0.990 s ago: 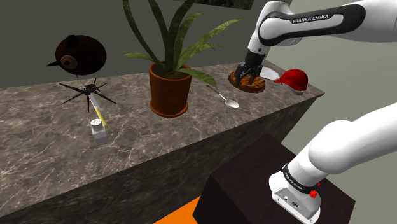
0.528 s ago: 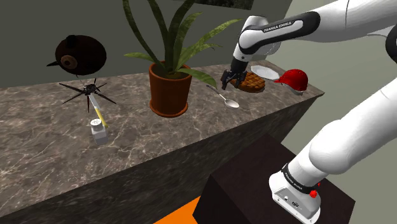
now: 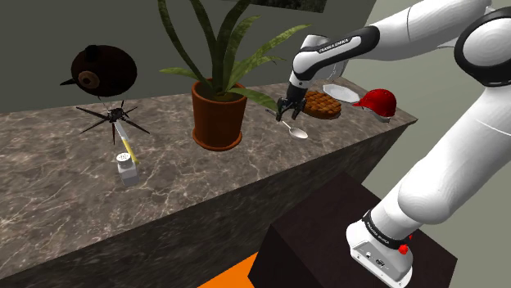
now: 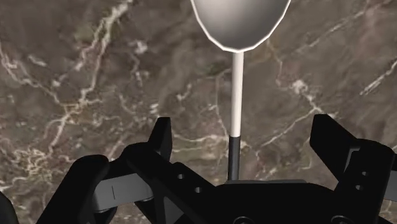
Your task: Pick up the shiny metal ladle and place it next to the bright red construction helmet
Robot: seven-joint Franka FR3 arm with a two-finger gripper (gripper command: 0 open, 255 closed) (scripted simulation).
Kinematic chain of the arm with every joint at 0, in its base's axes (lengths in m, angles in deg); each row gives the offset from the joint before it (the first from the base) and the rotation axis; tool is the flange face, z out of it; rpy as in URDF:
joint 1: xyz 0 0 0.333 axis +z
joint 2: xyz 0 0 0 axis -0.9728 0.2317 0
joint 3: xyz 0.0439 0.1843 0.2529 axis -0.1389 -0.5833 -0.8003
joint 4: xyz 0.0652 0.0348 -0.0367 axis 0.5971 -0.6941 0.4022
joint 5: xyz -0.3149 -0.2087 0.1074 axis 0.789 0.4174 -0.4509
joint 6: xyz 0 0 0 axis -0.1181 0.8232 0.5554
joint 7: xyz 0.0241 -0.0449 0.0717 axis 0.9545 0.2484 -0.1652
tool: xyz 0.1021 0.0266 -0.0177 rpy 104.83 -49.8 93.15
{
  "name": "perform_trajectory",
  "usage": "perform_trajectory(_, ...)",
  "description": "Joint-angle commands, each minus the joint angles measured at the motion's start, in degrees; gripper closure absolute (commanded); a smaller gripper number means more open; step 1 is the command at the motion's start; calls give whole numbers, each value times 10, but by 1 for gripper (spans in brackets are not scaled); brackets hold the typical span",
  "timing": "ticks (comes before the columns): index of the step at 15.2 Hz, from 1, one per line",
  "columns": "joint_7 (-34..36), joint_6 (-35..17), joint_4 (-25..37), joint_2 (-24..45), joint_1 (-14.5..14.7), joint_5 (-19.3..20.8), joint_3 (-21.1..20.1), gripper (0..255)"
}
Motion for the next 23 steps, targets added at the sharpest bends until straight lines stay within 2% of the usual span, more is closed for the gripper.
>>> perform_trajectory(1,-4,-16,-7,9,0,-4,0,0)
perform_trajectory(10,-5,-27,-11,16,1,-6,-1,0)
perform_trajectory(11,-5,-27,-11,16,1,-6,-1,255)
perform_trajectory(20,-5,-27,-12,16,1,-6,-1,255)
perform_trajectory(23,0,-5,-3,2,1,-1,-1,255)
